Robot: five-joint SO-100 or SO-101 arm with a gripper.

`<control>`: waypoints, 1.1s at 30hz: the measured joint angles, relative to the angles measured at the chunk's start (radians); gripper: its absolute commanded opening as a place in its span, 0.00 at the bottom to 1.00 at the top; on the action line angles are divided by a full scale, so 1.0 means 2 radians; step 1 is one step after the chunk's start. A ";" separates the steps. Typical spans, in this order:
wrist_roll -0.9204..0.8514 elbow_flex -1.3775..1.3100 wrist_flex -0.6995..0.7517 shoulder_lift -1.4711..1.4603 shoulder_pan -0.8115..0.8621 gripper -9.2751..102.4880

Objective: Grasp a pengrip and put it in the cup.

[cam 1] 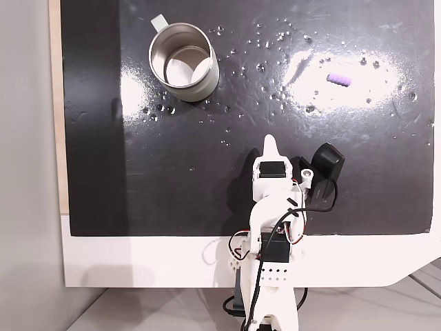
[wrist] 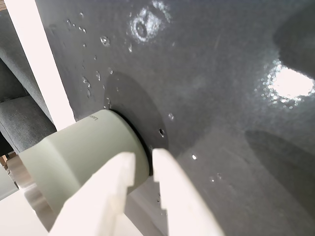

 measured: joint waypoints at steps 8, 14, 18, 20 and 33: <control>0.009 0.000 0.004 0.000 -0.007 0.08; 0.009 0.000 0.007 0.000 -0.007 0.08; 0.015 -0.032 0.035 0.000 0.014 0.08; 0.008 -0.067 0.051 -0.015 0.024 0.09; 0.008 -0.376 0.163 -0.299 0.071 0.26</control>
